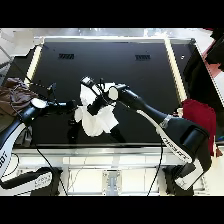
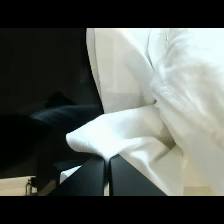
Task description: Fold the shirts.
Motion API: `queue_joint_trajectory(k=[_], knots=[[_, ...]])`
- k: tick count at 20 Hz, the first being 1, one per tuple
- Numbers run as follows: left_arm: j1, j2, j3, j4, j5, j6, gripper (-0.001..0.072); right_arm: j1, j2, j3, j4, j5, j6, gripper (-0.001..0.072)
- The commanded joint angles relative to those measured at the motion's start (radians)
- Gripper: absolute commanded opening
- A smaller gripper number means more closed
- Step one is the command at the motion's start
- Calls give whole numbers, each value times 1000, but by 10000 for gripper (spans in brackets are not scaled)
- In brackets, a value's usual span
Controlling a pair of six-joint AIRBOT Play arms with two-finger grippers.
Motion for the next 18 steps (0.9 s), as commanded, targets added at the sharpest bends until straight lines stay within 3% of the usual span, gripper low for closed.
queue_joint_trajectory(k=[1,4,7,13,16,18], knots=[[1,2,1,0,-1,0,10,14,-26,2,-124,-57,24,18],[24,59,7,5,-7,1,10,-49,-11,64,-423,7,224,16],[132,238,53,40,-27,0,10,-164,45,211,-560,243,237,14],[440,716,275,61,-105,0,7,-247,398,381,-575,504,212,14],[491,777,525,254,-280,-10,7,-218,597,431,-573,565,241,14],[494,754,654,504,-348,-114,7,-218,717,433,-585,564,275,14]])
